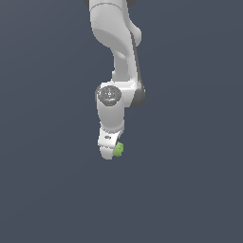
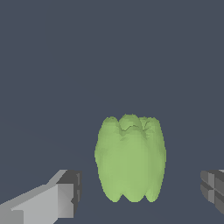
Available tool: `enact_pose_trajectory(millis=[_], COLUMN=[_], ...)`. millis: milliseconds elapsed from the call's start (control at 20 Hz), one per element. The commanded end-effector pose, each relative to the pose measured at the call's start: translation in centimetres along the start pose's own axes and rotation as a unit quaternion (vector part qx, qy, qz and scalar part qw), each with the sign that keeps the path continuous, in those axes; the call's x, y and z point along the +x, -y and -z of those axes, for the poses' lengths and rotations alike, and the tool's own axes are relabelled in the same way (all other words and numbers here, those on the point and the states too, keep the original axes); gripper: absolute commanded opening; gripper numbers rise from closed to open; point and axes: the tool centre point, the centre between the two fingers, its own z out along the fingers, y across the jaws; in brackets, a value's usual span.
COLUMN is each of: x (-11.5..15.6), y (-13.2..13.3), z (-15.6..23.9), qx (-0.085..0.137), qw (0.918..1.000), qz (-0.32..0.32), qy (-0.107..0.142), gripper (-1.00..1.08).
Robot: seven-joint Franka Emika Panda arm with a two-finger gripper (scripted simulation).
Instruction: Pick up the object and move it to a goal position.
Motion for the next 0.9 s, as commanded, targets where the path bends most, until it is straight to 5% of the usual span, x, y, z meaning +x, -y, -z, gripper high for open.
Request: enact_pose_trajectory(millis=[0, 750, 800, 850], x=[0.0, 0.0, 0.0, 0.0], y=[0.0, 0.0, 0.0, 0.0], z=[-0.1, -5.0, -5.0, -5.0], qx=[0.0, 0.0, 0.0, 0.0], qw=[1.0, 1.0, 1.0, 1.0], qz=[0.0, 0.002, 0.002, 0.002], qy=[0.0, 0.0, 0.0, 0.0], gripper=[1.0, 1.0, -1.0, -1.0])
